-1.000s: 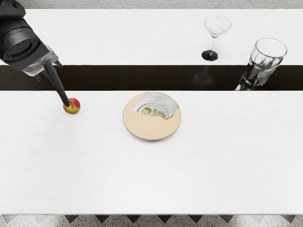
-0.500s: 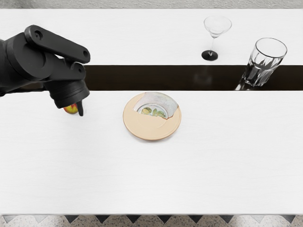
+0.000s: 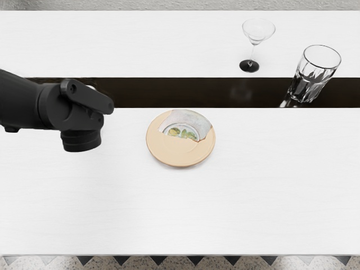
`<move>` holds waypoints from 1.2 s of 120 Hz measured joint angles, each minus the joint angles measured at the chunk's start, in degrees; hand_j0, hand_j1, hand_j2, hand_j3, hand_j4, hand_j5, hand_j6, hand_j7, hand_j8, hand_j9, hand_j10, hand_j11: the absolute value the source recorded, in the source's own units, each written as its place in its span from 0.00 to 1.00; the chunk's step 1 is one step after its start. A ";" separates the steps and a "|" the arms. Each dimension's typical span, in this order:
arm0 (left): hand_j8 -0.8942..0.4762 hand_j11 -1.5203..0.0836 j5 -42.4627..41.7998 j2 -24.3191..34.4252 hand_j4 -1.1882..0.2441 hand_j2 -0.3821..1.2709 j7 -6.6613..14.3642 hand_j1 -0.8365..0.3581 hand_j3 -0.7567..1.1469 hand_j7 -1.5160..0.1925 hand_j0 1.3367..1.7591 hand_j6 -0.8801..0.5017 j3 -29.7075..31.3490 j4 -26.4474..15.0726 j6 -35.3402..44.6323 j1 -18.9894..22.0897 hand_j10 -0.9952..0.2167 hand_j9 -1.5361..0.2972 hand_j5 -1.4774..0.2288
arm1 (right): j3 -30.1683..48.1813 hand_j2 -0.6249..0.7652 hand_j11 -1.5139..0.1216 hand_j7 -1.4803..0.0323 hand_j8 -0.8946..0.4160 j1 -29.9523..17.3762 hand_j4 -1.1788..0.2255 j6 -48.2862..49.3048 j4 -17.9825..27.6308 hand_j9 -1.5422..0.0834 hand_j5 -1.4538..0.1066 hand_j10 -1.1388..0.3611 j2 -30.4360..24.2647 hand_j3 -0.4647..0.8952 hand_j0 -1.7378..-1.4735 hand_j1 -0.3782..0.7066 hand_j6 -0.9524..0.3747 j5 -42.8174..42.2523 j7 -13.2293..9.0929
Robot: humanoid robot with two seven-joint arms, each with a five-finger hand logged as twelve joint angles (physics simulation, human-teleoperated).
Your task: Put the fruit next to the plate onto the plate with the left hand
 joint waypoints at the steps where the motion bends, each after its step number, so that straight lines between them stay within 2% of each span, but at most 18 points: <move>1: 0.64 0.93 0.03 -0.24 0.82 0.23 0.00 0.97 0.40 0.87 0.76 0.62 0.12 0.26 0.05 0.24 0.80 0.82 0.85 | 0.00 0.45 0.91 0.96 0.67 0.00 0.83 0.00 0.00 0.93 0.92 0.75 0.00 0.34 0.30 0.05 0.70 0.00 0.00; 18: 0.64 0.93 0.34 -1.24 0.82 0.23 0.00 0.97 0.40 0.87 0.76 0.62 1.17 2.52 0.43 0.59 0.80 0.82 0.85 | 0.02 0.45 0.91 0.96 0.67 0.00 0.83 0.00 0.00 0.93 0.92 0.75 0.00 0.34 0.30 0.05 0.70 0.00 0.00; 34: 0.64 0.93 2.56 -1.24 0.82 0.23 0.00 0.97 0.40 0.87 0.76 0.62 1.79 3.70 0.45 3.87 0.80 0.82 0.85 | 0.01 0.45 0.91 0.96 0.67 0.00 0.83 0.00 -0.01 0.93 0.92 0.75 0.00 0.34 0.30 0.05 0.70 0.00 0.00; 54: 0.64 0.93 8.11 -1.24 0.82 0.23 0.00 0.98 0.40 0.87 0.76 0.62 2.38 6.17 0.20 5.25 0.81 0.83 0.85 | 0.01 0.45 0.91 0.96 0.67 0.00 0.83 0.00 0.00 0.93 0.92 0.75 0.00 0.34 0.30 0.05 0.70 -0.02 0.00; 80: 0.64 0.93 9.87 -1.24 0.82 0.23 0.00 0.97 0.40 0.87 0.76 0.62 2.68 7.73 0.14 7.85 0.81 0.82 0.85 | 0.02 0.45 0.91 0.96 0.67 0.00 0.83 0.00 -0.01 0.93 0.92 0.75 0.00 0.34 0.30 0.05 0.70 0.00 0.00; 110: 0.56 0.85 9.38 -1.24 0.74 0.25 0.00 0.87 0.40 0.79 0.76 0.55 3.42 8.65 0.56 9.83 0.72 0.75 0.77 | 0.03 0.45 0.91 0.96 0.67 0.00 0.83 0.00 0.00 0.93 0.92 0.75 0.00 0.34 0.30 0.05 0.70 0.00 0.00; 144: 0.52 0.80 9.48 -1.24 0.70 0.25 0.00 0.81 0.40 0.75 0.76 0.51 3.91 10.52 4.95 11.48 0.67 0.71 0.73 | 0.00 0.45 0.91 0.96 0.67 0.00 0.83 0.00 -0.01 0.93 0.92 0.75 0.00 0.34 0.30 0.05 0.70 0.00 0.00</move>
